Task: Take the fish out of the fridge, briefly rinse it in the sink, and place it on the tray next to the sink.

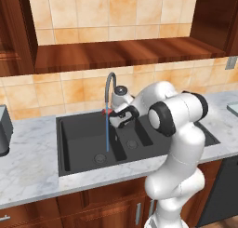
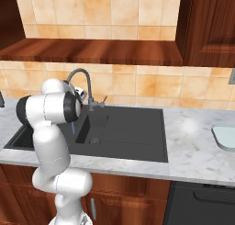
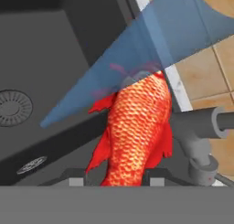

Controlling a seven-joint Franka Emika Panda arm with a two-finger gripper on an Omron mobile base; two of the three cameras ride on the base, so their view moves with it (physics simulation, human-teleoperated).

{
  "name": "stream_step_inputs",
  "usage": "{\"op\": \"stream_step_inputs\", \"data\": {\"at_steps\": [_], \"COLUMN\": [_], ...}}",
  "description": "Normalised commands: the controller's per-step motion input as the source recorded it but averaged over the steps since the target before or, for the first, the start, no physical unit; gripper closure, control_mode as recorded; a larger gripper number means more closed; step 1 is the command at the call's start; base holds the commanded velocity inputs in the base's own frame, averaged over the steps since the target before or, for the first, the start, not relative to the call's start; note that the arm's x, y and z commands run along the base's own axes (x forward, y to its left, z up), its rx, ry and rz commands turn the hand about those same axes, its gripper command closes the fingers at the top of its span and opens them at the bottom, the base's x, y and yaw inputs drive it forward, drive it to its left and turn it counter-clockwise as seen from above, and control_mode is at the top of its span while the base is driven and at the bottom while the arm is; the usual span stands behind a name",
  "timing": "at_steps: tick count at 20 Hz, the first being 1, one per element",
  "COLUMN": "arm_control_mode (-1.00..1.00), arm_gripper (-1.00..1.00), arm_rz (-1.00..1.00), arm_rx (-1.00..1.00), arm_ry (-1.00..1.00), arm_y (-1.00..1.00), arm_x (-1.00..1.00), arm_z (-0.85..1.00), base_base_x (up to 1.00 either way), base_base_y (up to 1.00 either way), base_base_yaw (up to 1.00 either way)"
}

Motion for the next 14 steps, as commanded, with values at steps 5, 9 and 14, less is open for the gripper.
{"op": "stream_step_inputs", "data": {"at_steps": [5,9,14], "arm_control_mode": [-1.0,-1.0,-1.0], "arm_gripper": [1.0,1.0,1.0], "arm_rz": [0.0,-0.07,-0.14], "arm_rx": [0.18,0.33,0.29], "arm_ry": [0.12,0.07,0.0], "arm_y": [0.18,0.0,0.0], "arm_x": [-0.98,-1.0,-1.0], "arm_z": [0.71,0.99,1.0], "base_base_x": [0.0,0.0,0.0], "base_base_y": [0.0,0.0,0.0], "base_base_yaw": [0.0,0.0,0.0]}}
